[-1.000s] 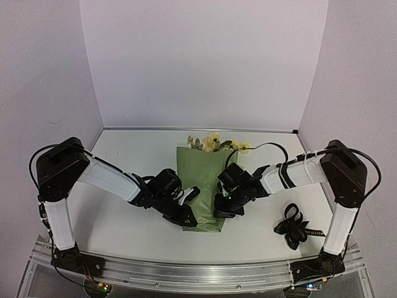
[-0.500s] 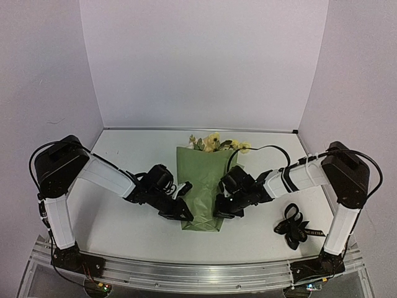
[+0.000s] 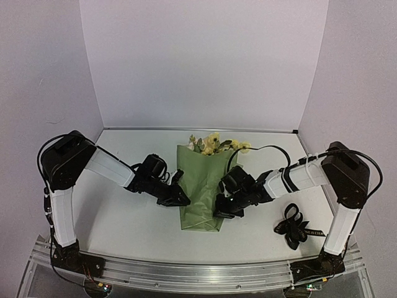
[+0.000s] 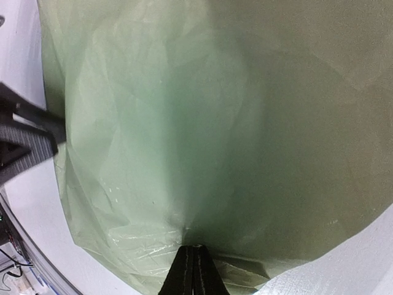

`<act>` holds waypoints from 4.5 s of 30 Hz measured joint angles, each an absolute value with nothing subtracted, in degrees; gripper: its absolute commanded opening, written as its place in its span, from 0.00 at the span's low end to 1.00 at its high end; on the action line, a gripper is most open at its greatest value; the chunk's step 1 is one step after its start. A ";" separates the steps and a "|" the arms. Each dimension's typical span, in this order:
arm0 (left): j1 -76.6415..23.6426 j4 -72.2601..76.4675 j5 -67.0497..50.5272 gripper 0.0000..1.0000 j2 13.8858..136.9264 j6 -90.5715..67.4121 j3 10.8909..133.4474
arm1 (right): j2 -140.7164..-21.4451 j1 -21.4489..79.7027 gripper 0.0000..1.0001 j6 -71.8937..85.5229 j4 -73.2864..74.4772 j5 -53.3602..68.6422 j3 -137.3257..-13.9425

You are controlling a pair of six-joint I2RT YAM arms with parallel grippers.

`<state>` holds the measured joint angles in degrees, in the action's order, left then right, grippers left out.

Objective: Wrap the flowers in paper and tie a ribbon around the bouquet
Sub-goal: Press the fold line on the folded bouquet, then pick up the ribbon from the corner of the board.

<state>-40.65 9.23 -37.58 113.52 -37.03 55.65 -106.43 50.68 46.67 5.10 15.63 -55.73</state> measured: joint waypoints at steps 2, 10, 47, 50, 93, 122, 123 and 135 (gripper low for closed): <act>-39.83 8.96 -37.37 0.21 114.62 -37.81 57.27 | -106.43 50.68 0.03 46.72 4.91 15.74 -55.65; -35.91 7.25 -35.25 0.22 118.00 -40.89 63.12 | -106.45 50.68 0.03 46.99 3.26 15.99 -55.01; -18.56 -12.54 -39.32 0.33 144.56 -38.81 114.60 | -105.20 48.67 0.26 48.25 7.63 19.45 -56.39; -18.59 -12.44 -38.56 0.34 137.46 -38.01 106.72 | -103.39 47.74 0.31 47.69 13.78 19.40 -59.08; -48.13 -14.63 -28.02 0.12 101.90 -35.77 59.05 | -107.15 39.90 0.32 43.97 27.35 19.62 -68.89; -50.96 -13.79 -29.80 0.33 103.35 -34.36 59.83 | -89.75 38.84 0.50 41.35 33.87 14.98 -59.05; -50.96 -13.98 -29.65 0.33 103.03 -34.21 60.14 | -88.32 38.30 0.50 41.35 34.55 14.40 -57.63; -50.37 -15.16 -28.75 0.35 102.15 -31.93 62.03 | -82.14 30.11 0.52 39.63 39.00 8.65 -46.87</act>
<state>-50.37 -15.16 -28.75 102.15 -31.93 62.03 -82.14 30.11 39.63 39.00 8.65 -46.87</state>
